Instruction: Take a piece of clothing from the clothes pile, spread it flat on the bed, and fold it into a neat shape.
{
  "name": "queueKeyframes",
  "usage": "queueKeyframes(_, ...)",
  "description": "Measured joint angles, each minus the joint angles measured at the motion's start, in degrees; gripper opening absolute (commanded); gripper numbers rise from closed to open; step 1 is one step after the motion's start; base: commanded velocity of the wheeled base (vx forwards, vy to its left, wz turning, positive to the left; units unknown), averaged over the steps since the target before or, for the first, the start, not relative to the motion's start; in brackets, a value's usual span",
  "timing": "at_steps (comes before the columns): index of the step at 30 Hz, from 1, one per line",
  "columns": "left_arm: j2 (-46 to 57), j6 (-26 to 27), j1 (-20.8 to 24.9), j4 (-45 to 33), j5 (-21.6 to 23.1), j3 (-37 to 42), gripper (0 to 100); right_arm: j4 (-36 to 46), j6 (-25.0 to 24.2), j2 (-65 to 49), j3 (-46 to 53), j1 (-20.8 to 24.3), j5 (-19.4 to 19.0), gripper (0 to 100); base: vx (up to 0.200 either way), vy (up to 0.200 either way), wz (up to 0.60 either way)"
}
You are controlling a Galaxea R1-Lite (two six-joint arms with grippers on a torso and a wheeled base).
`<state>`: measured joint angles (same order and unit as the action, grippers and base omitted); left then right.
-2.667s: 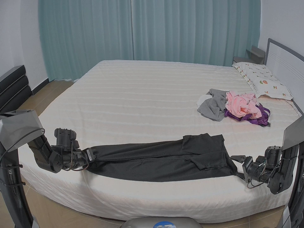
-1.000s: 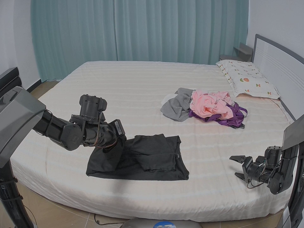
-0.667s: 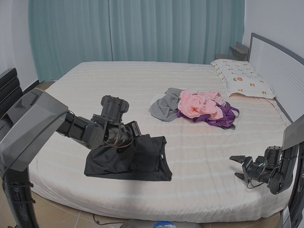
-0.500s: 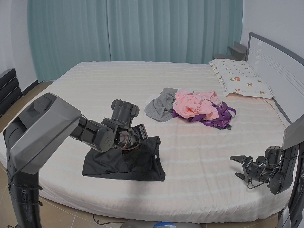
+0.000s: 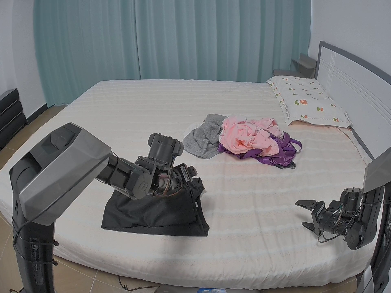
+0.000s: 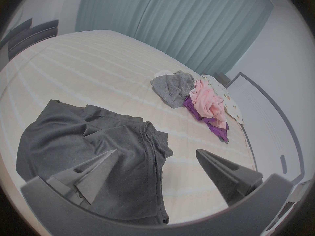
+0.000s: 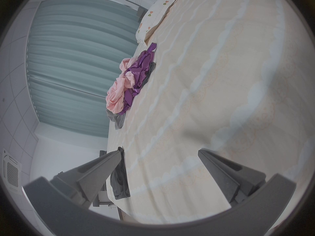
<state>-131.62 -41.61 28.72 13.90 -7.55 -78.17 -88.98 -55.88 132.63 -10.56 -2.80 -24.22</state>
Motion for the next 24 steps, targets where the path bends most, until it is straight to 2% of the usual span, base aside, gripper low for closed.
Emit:
queueKeyframes(6, 4.14, -3.11, -2.62, -0.13, 3.75, 5.05, 100, 0.0, 0.0, 0.0, 0.01, 0.0, -0.02, 100, 0.0, 0.0, 0.0)
queueKeyframes(15, 12.0, -12.04, -10.64, 0.2, 15.59, 17.8, 100, 0.0, 0.0, 0.0, 0.01, 0.0, -0.02, 100, 0.0, 0.0, 0.0)
queueKeyframes(19, 14.14, -16.82, -13.21, 0.41, 20.7, 21.07, 100, 0.0, -0.01, 0.0, 0.01, 0.0, 0.0, 100, 0.0, 0.2, 0.0)
queueKeyframes(22, 15.14, -17.98, -14.8, 1.49, 25.36, 23.43, 100, 0.0, 0.0, 0.0, 0.01, 0.0, 0.0, 100, 0.0, 0.2, 0.0)
queueKeyframes(24, 15.47, -18.38, -15.53, 3.29, 26.7, 25.11, 100, 0.0, -0.01, 0.0, 0.01, -0.02, 0.0, 100, 0.0, 0.2, 0.0)
